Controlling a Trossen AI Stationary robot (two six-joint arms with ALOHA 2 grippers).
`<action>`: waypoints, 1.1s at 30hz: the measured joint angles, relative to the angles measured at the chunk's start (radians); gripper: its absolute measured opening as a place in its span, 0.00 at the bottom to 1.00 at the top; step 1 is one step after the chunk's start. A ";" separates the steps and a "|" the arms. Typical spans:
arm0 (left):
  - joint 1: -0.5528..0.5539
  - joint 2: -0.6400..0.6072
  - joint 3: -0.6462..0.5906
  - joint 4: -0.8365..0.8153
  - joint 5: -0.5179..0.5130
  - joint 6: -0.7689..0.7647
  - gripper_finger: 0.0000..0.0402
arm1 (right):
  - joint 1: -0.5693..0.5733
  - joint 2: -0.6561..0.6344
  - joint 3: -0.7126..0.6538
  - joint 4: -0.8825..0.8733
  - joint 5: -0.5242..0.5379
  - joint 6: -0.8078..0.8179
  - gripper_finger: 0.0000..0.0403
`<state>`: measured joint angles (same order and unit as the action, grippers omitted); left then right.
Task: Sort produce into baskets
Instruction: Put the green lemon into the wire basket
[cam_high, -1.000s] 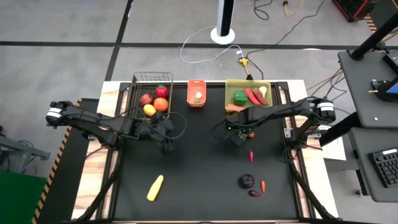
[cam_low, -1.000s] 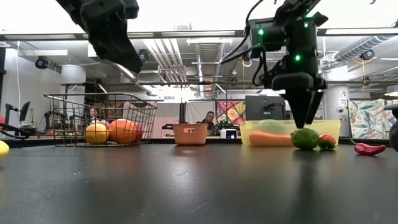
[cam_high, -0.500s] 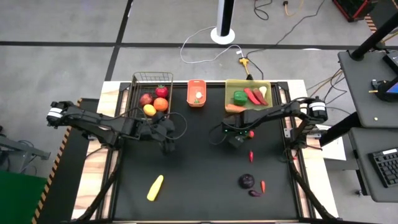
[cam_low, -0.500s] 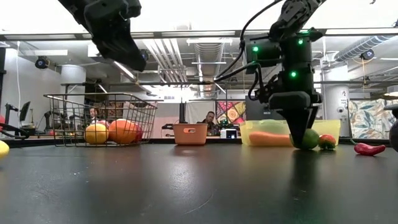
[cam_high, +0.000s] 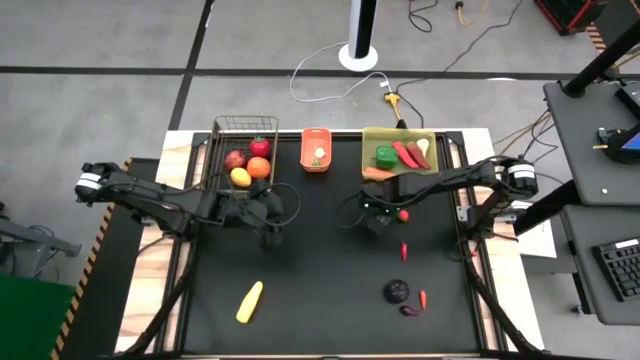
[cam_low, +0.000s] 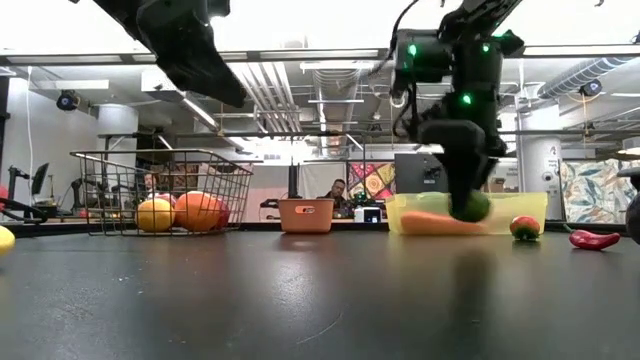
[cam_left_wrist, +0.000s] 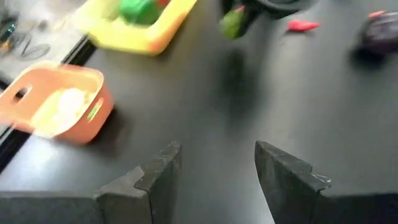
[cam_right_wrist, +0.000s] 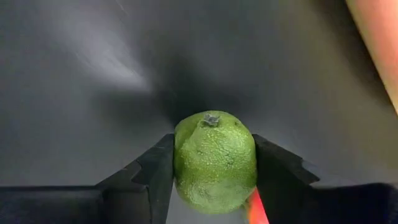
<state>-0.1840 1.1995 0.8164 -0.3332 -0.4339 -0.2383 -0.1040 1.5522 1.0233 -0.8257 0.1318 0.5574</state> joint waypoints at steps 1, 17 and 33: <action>-0.005 0.000 -0.013 0.041 0.014 0.024 0.46 | 0.002 -0.013 -0.002 0.033 0.000 -0.008 0.45; -0.021 -0.009 -0.256 0.617 0.180 0.099 0.46 | 0.119 -0.091 -0.166 0.968 -0.006 -0.250 0.46; -0.021 -0.007 -0.321 0.899 0.112 0.149 0.63 | 0.141 -0.091 -0.216 1.507 -0.062 -0.498 0.46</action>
<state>-0.2050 1.1923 0.4950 0.5656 -0.3219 -0.0891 0.0372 1.4612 0.8069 0.6809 0.0699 0.0598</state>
